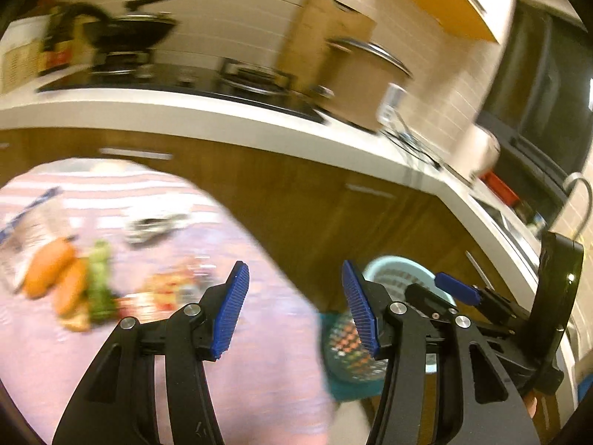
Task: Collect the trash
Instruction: 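Move both open tools back over the table toward the remaining trash, then grasp the orange vegetable with the left tool while the right tool grasps the snack packet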
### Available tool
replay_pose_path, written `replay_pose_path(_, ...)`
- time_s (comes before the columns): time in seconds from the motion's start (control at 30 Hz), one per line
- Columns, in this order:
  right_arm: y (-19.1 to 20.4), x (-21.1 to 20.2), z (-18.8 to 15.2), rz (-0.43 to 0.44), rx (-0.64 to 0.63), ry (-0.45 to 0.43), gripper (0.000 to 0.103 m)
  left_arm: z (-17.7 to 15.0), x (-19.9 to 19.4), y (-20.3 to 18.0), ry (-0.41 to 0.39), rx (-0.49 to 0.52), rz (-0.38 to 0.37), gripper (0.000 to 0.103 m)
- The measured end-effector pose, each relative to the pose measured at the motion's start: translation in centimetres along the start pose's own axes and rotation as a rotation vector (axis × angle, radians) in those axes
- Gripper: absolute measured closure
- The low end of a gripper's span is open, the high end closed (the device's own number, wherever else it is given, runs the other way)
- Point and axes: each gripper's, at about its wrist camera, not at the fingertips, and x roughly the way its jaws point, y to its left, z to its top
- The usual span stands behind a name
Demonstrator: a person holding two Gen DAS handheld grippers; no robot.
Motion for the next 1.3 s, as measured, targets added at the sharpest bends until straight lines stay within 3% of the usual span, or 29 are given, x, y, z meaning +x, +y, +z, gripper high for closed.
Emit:
replay_pose_path(0.3,9.1,2.9,0.2,0.136,-0.109,0.011,0.039,-0.7,-5.0,11.0,-0.047,-0.17,0.188,0.052)
replay_pose_path(0.47,12.5,5.6,0.1,0.166,-0.146,0.044,0.039,-1.7,-4.8,15.6,-0.014,-0.239,0.217,0.052)
replay_pose_path(1.03,14.2,11.2,-0.5,0.146,-0.133,0.105,0.039,-2.1,0.7,18.4,0.076,-0.261,0.167,0.052)
replay_pose_path(1.13,14.1,11.9,-0.7,0.144,-0.127,0.125,0.039,-2.4,1.6,18.4,0.098,-0.258,0.161,0.054)
replay_pose_path(1.3,13.5,13.1,-0.7,0.149,-0.101,0.163,0.038,-2.5,1.9,18.5,0.102,-0.256,0.152,0.067)
